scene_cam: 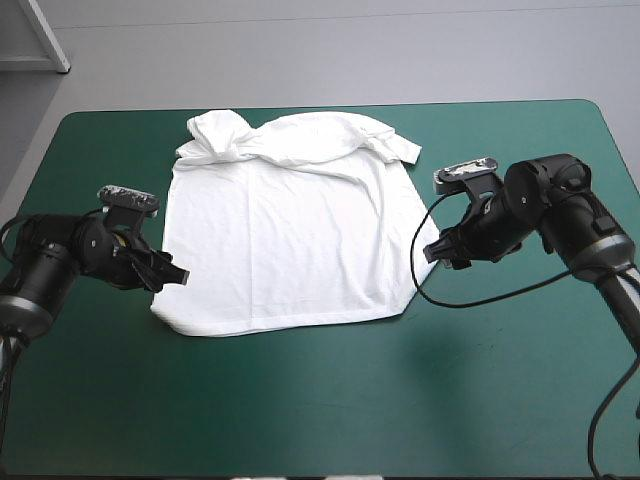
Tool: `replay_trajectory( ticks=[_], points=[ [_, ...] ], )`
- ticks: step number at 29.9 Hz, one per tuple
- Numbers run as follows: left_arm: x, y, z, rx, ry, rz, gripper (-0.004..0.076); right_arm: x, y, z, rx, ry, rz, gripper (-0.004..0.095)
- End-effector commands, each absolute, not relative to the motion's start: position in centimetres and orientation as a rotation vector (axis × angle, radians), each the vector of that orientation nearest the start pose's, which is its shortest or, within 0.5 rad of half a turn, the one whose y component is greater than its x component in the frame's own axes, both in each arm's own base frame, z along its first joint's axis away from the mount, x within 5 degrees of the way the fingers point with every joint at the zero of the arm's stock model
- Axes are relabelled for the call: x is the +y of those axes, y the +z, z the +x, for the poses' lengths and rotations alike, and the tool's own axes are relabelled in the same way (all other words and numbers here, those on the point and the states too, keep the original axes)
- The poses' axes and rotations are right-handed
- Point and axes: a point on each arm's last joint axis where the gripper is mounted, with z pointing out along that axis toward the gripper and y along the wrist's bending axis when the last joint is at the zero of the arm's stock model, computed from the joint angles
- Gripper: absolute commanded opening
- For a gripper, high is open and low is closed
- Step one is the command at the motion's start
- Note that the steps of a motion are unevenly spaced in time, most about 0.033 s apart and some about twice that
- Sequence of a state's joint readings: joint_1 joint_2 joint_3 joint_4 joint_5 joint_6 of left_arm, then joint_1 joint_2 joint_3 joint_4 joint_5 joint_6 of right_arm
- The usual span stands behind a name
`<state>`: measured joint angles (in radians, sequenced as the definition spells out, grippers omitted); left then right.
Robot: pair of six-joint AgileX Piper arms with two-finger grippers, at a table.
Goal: Fold the cloth
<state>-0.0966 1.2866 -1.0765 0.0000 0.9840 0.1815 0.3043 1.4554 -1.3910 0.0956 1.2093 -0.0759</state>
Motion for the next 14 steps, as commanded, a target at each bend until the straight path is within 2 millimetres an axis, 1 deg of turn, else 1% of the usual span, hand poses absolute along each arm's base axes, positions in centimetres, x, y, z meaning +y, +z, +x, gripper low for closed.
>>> replay_trajectory(
  ticks=[1, 4, 7, 12, 14],
  points=[
    [-2.3, 31.3, 23.7, 2.585, 0.015, 0.309, 0.0420, 9.0, 36.6, 25.8, 2.643, 0.238, -0.491, 0.0536],
    [-2.2, 29.1, 23.3, 2.627, 0.018, 0.271, 0.0420, 8.9, 36.4, 25.4, 2.643, 0.231, -0.494, 0.0536],
    [-1.9, 27.2, 23.0, 2.629, 0.044, 0.231, 0.0420, 8.8, 36.4, 25.2, 2.646, 0.231, -0.495, 0.0536],
    [-2.0, 25.2, 22.9, 2.591, 0.011, 0.171, 0.0420, 8.8, 36.4, 25.2, 2.638, 0.223, -0.530, 0.0536],
    [-2.1, 24.4, 23.1, 2.605, -0.005, 0.160, 0.0419, 8.8, 36.4, 25.2, 2.636, 0.221, -0.537, 0.0536]
  ],
)
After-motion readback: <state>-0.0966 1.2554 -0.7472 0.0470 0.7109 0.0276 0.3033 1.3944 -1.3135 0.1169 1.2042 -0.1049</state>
